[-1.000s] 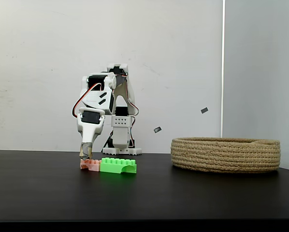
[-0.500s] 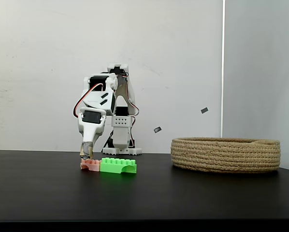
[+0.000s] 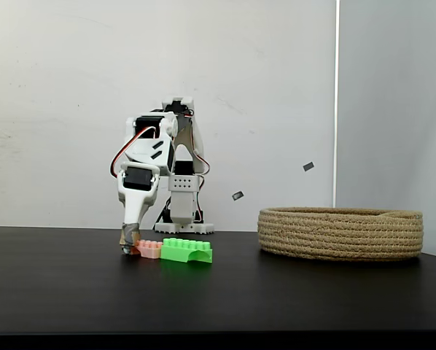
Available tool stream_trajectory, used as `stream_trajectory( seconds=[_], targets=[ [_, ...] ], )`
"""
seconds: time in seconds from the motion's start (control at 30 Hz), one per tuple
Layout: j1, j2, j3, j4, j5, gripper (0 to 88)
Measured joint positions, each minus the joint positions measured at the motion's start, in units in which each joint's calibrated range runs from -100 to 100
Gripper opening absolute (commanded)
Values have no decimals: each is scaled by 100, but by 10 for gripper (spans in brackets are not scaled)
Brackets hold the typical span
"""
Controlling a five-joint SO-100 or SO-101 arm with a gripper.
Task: Place the lego blocks in the tray
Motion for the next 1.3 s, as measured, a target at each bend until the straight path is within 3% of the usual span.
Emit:
stream_trajectory(
  seconds=[0.37, 0.5, 0.67, 0.87, 1.3],
  targets=[
    [-24, 25, 0, 0, -20, 8],
    [-24, 25, 0, 0, -20, 183],
    [-33, -127, 186, -8, 186, 277],
    [-65, -517, 583, 0, 855, 290],
    [-358, -865, 840, -138, 3033, 288]
  ],
)
